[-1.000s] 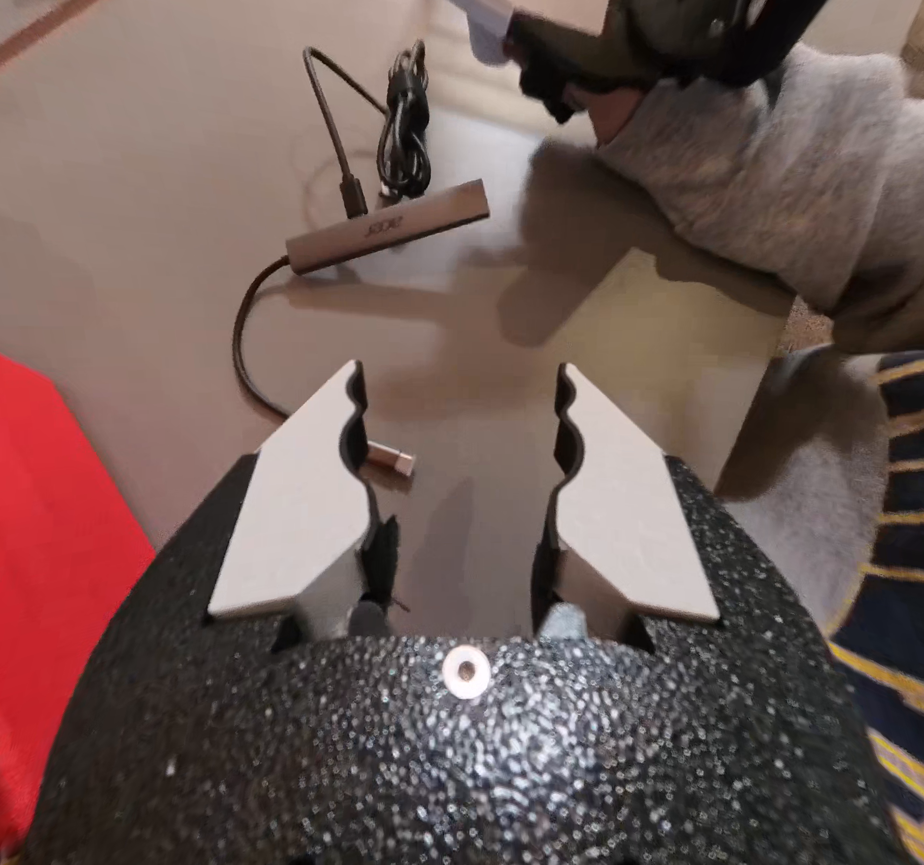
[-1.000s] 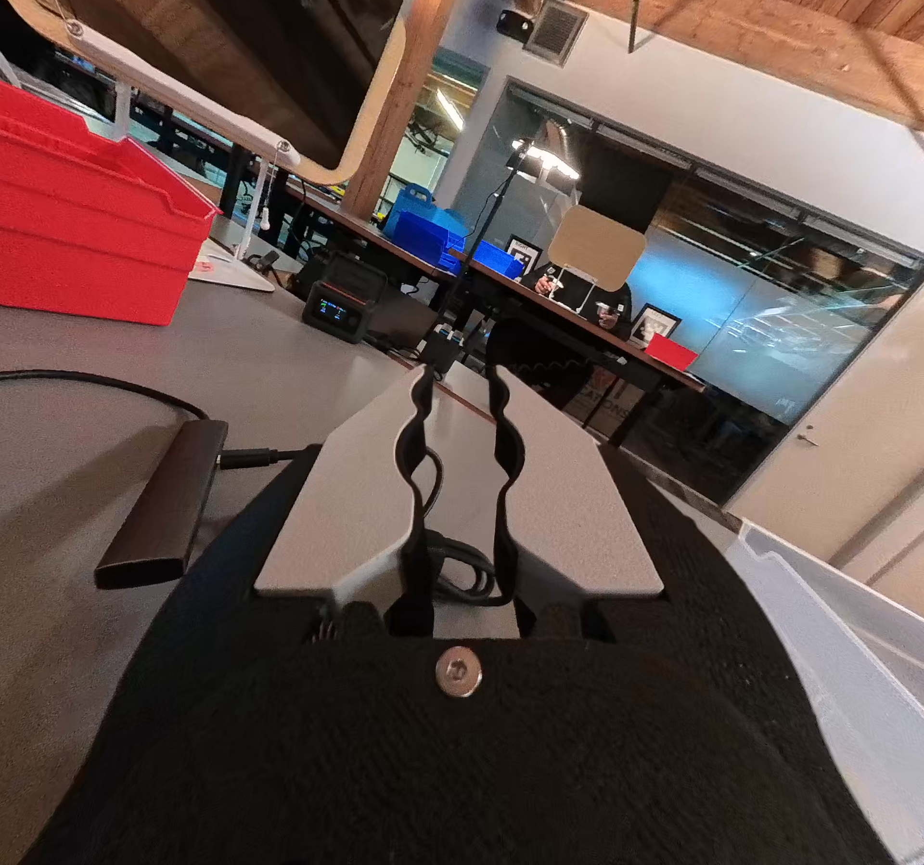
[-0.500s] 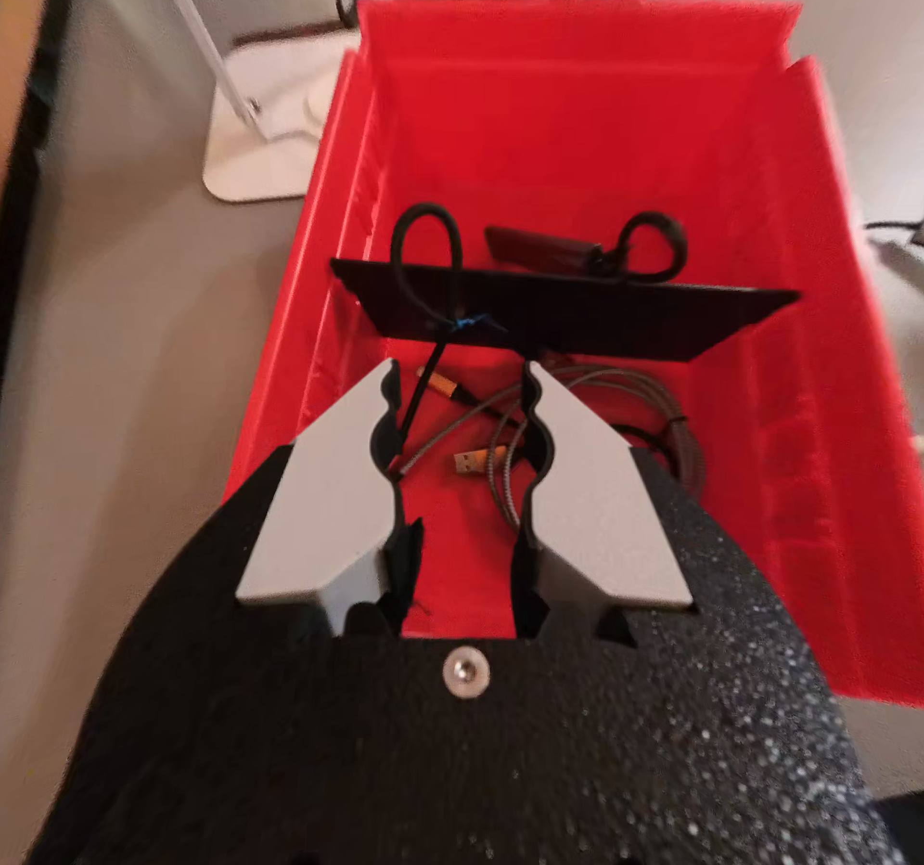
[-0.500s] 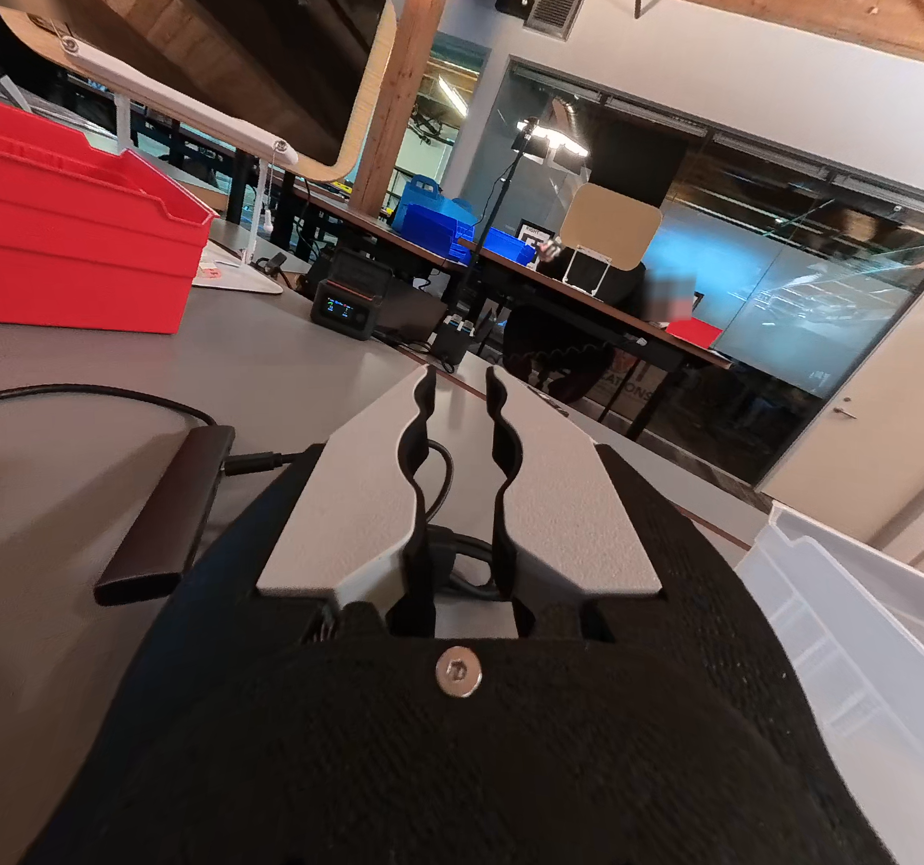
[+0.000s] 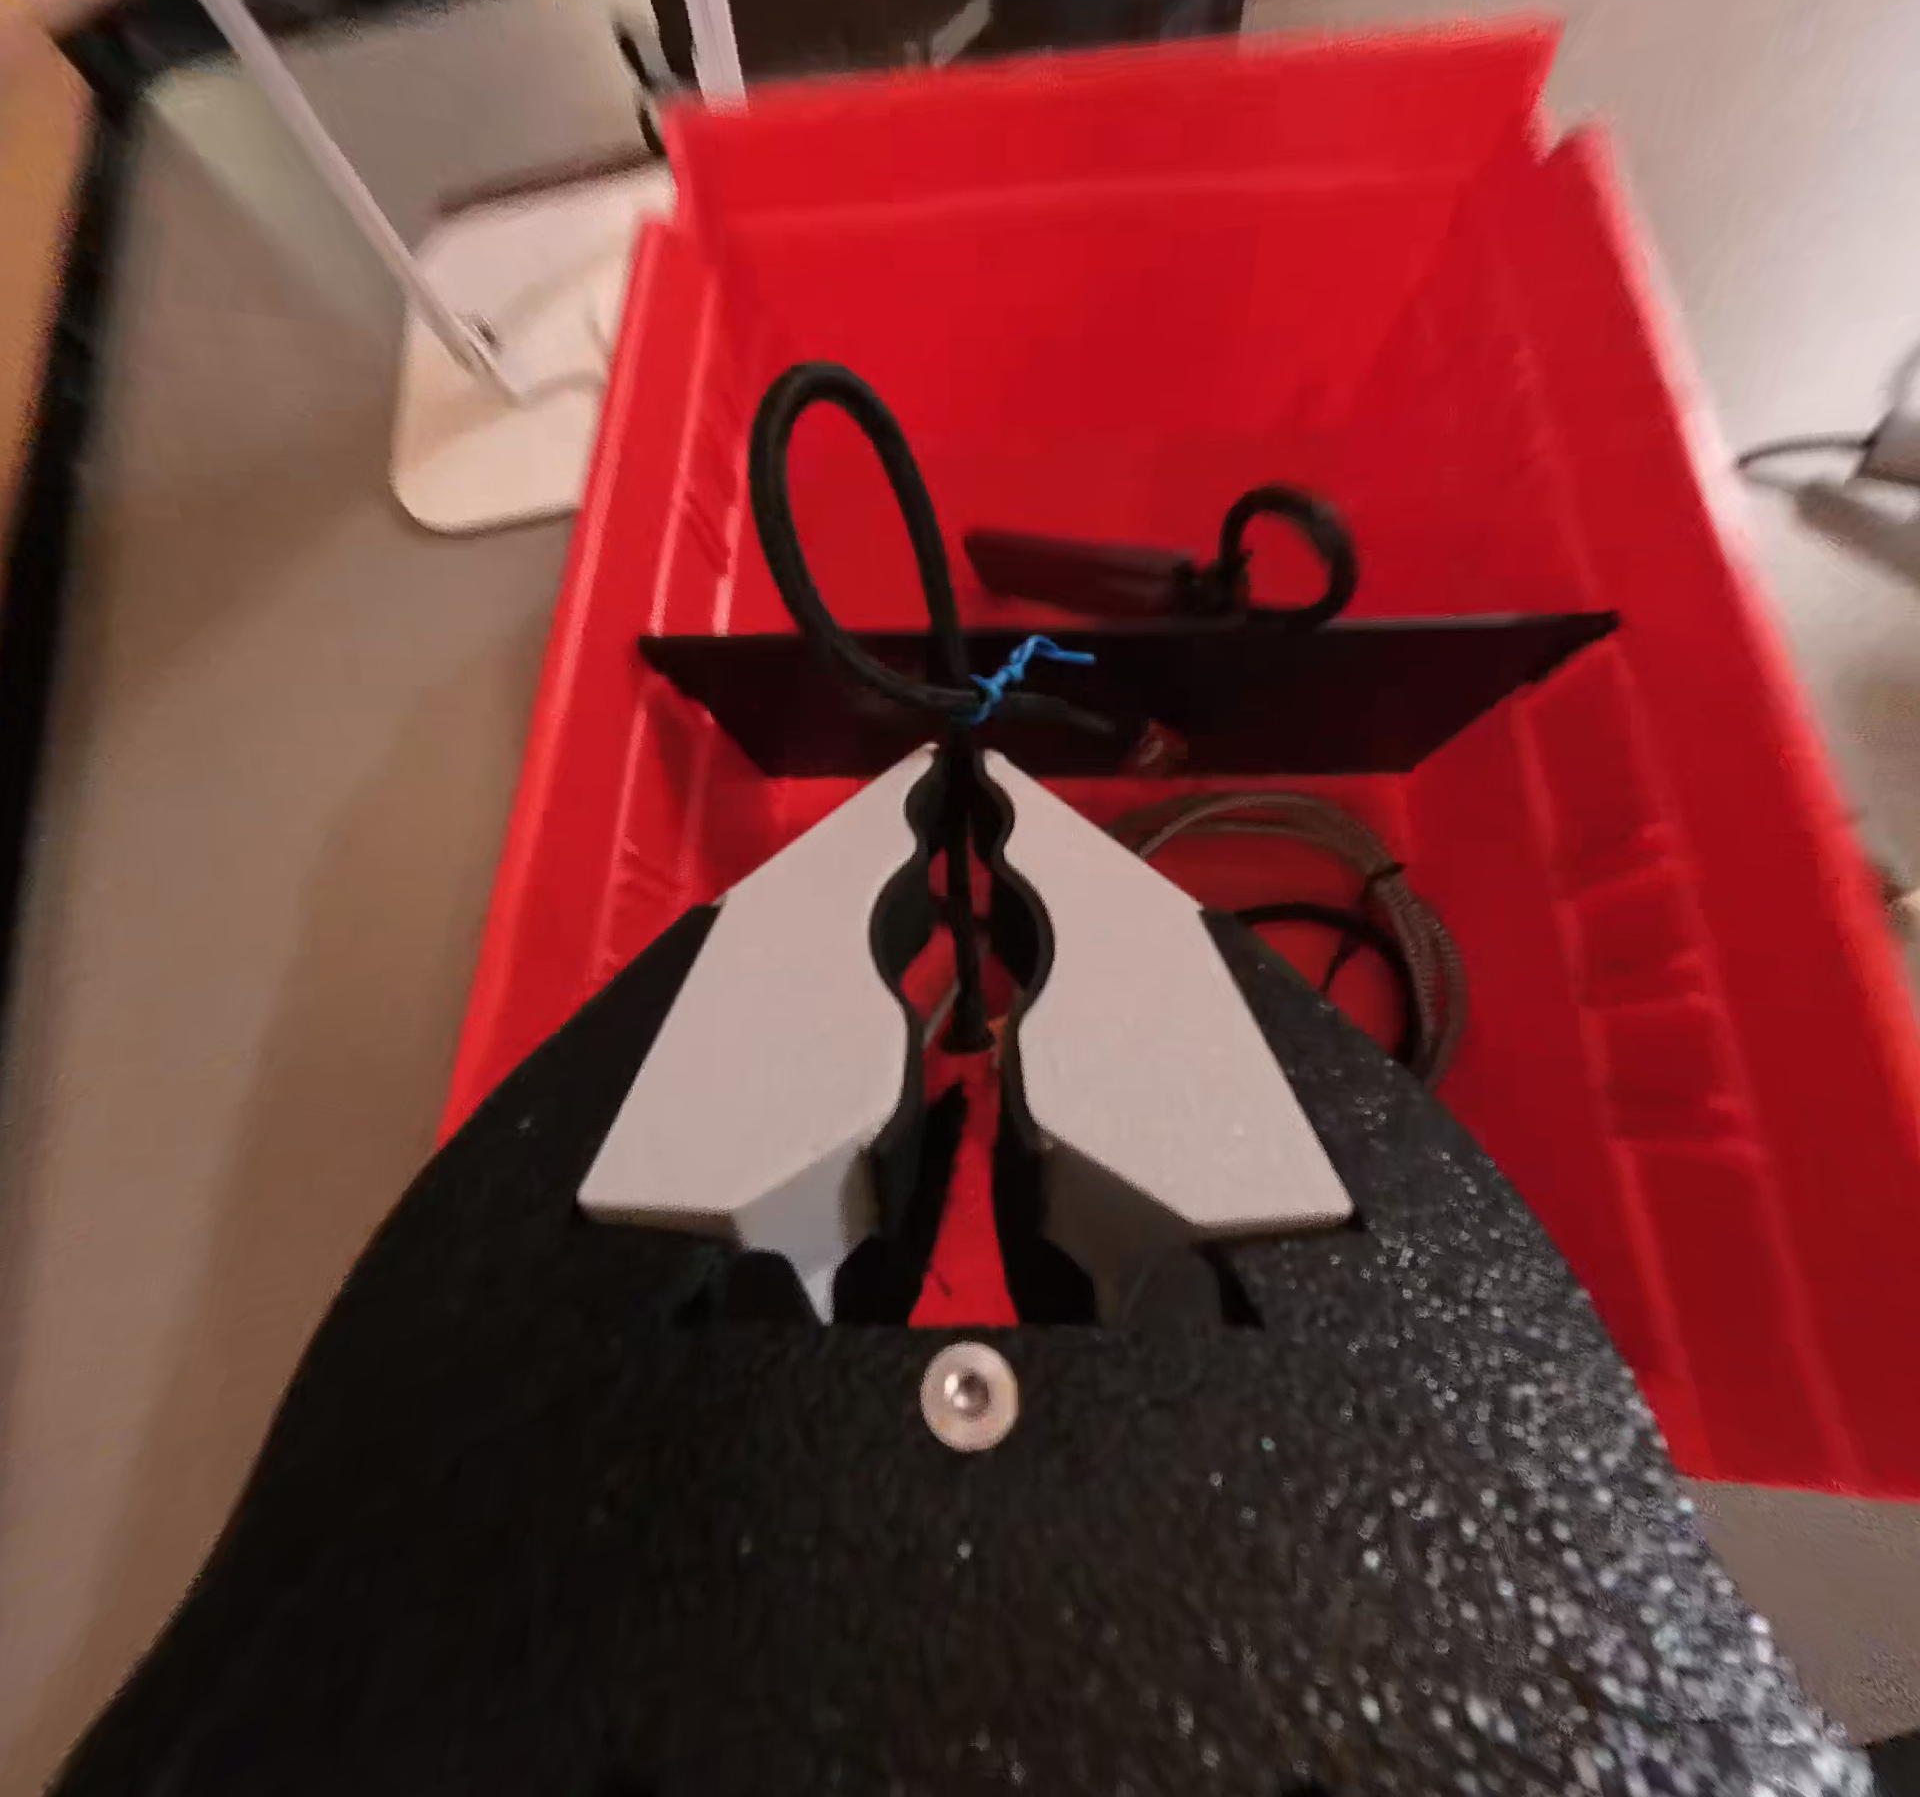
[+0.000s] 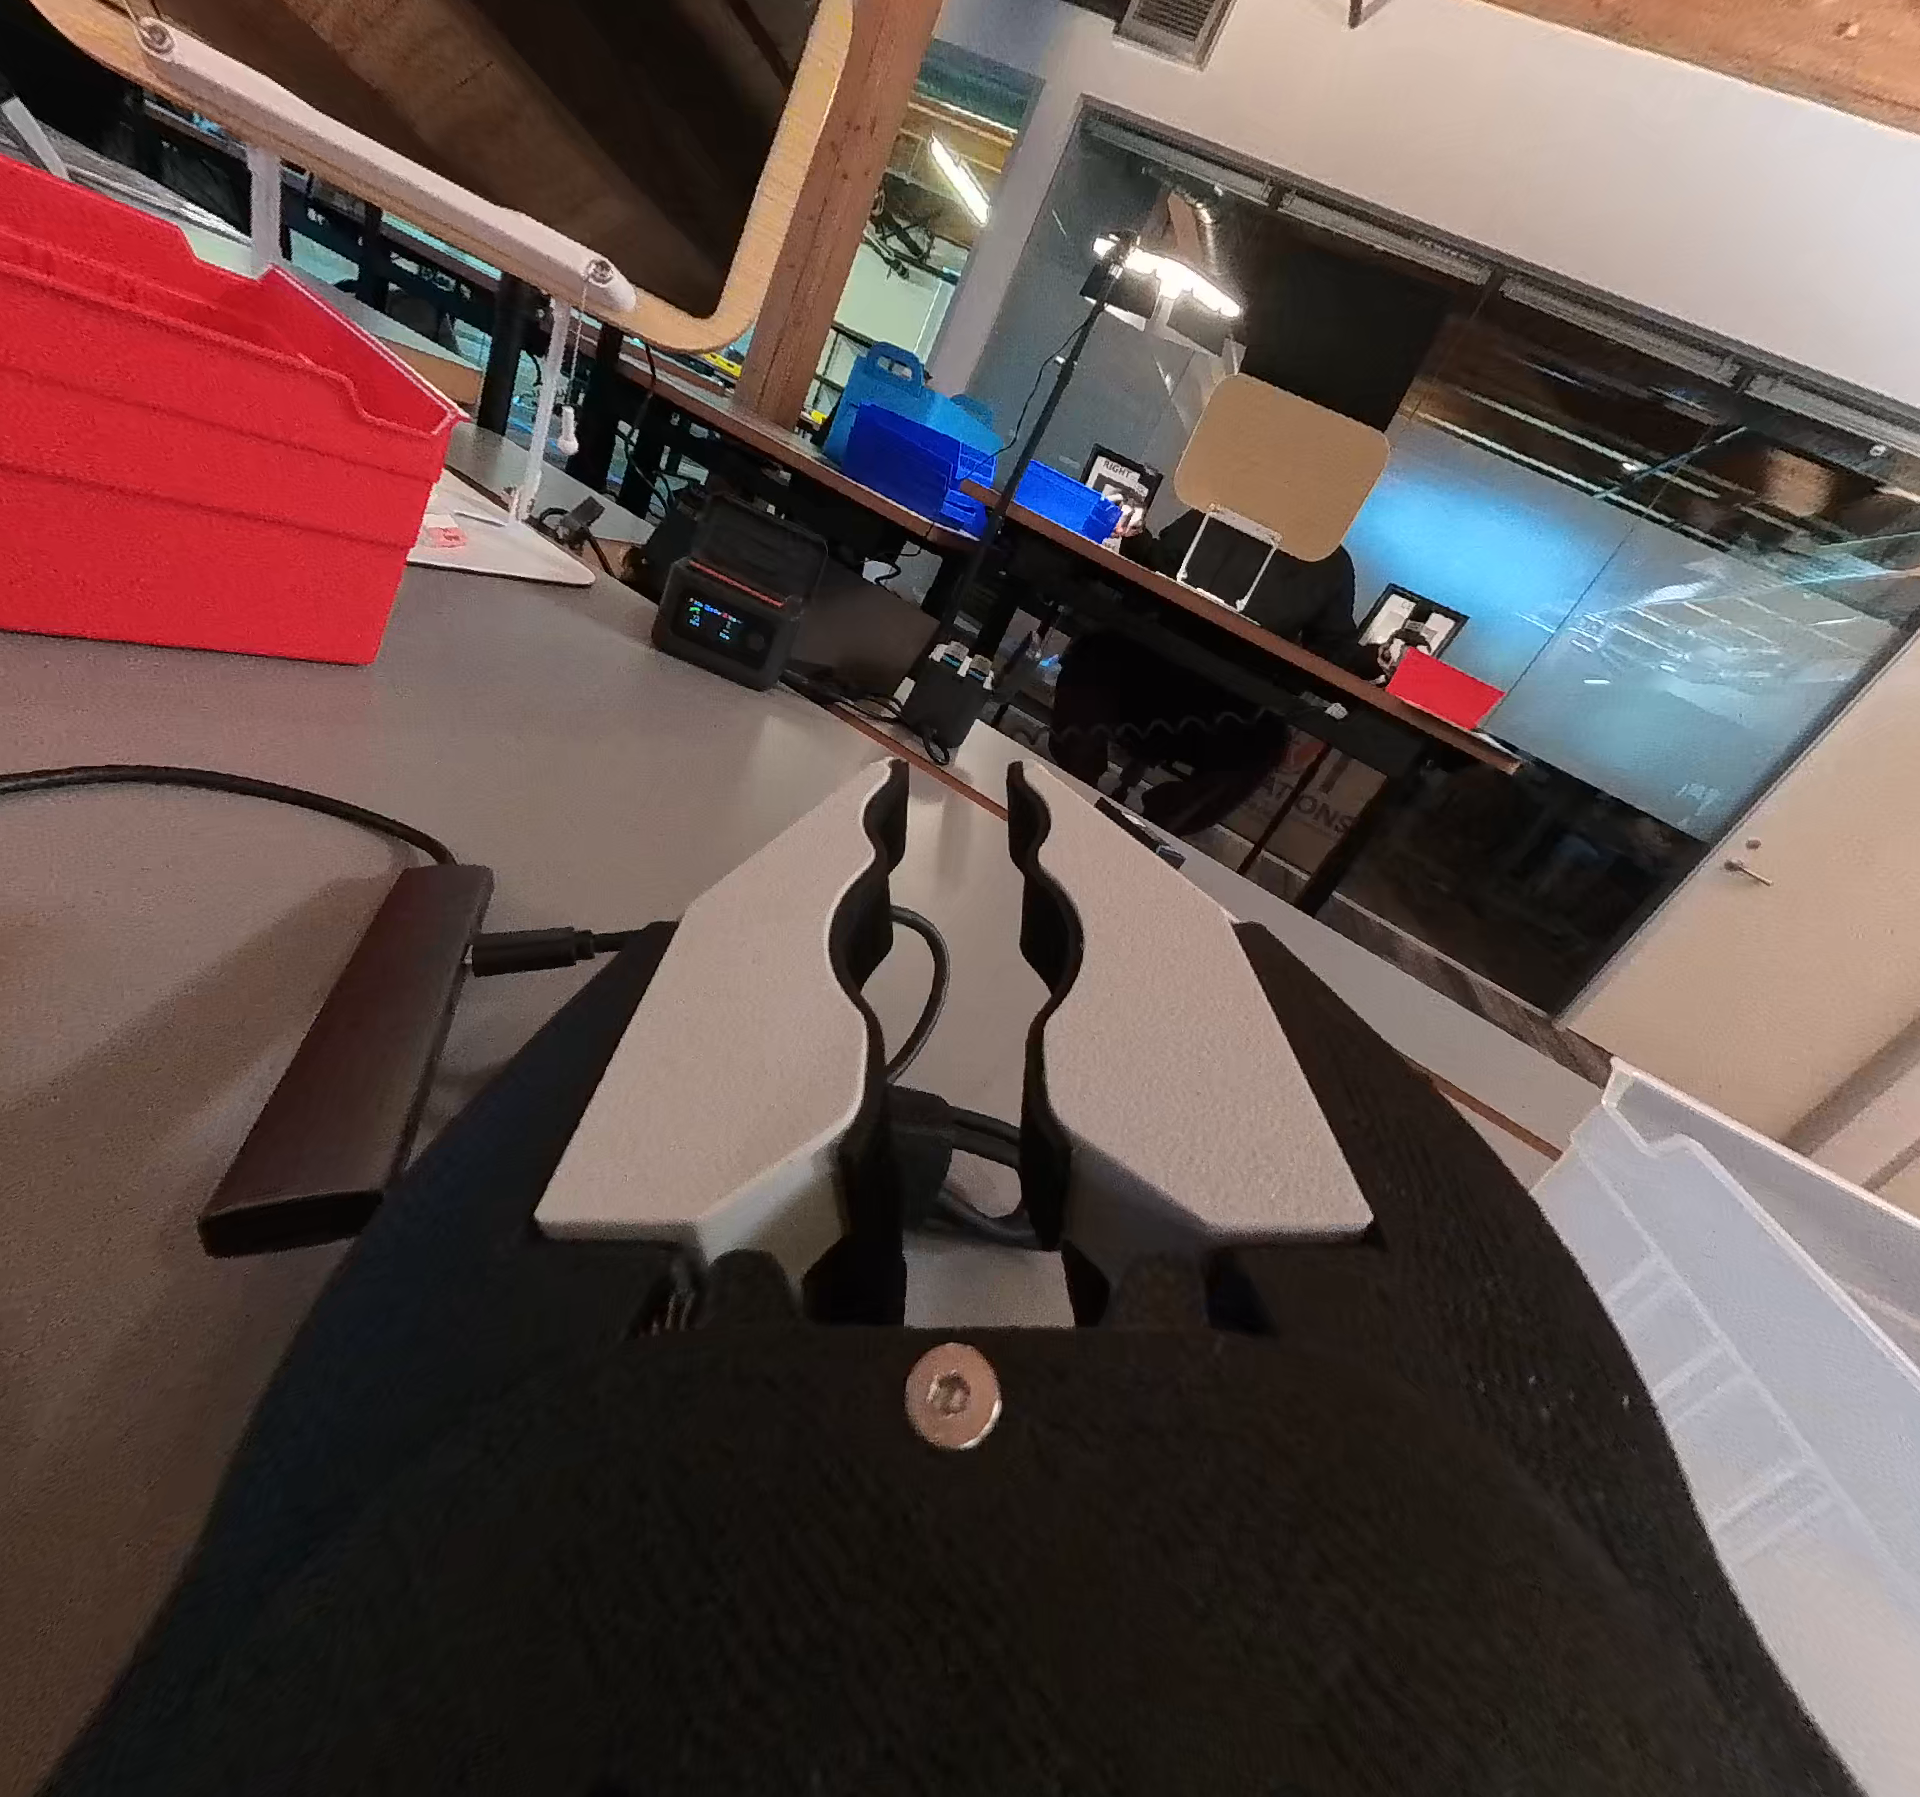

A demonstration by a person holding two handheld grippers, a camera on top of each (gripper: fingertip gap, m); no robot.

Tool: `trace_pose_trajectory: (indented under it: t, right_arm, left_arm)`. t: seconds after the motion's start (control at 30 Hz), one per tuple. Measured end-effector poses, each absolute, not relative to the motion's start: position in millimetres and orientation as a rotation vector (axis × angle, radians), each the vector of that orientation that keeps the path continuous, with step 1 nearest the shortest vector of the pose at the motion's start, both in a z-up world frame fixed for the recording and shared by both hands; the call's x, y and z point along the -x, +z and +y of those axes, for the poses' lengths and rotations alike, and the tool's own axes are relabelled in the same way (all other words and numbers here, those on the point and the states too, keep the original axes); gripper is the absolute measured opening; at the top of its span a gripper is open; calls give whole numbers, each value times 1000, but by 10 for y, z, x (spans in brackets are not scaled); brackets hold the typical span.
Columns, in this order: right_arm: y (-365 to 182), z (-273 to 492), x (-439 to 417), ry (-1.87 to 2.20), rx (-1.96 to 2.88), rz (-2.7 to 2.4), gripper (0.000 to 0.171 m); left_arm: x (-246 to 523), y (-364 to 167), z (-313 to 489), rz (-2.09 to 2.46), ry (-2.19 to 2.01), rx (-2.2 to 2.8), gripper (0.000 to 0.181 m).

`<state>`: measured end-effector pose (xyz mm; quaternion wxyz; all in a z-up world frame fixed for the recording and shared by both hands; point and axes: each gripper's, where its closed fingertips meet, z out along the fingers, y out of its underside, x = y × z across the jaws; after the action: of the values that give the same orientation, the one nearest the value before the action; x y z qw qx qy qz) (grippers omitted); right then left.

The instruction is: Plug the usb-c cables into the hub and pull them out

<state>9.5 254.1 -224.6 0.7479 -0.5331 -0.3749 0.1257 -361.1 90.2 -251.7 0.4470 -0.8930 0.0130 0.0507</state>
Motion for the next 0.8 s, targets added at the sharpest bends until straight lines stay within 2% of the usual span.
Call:
trace_pose_trajectory:
  t: [0.03, 0.17, 0.33, 0.6, 0.8]
  right_arm:
    - [-2245, 2543, -90, 273, 1166, -821, 18]
    - [-2249, 2542, -66, 266, 1163, -829, 17]
    - [-2205, 2496, -26, 267, 1138, -843, 17]
    - [-2138, 1806, 327, 666, 1014, -1134, 23]
    - [-1818, 1462, 235, 971, 876, -1091, 33]
  left_arm:
    - [3573, -2346, 876, 35, 137, 2146, 0]
    - [3371, -1586, 734, 78, 207, 1874, 1]
    - [2553, -852, 704, 263, 66, 1603, 1]
    - [1420, -826, 1229, 448, -261, 1481, 0]
    - [726, -744, 1426, 381, -907, 1186, 0]
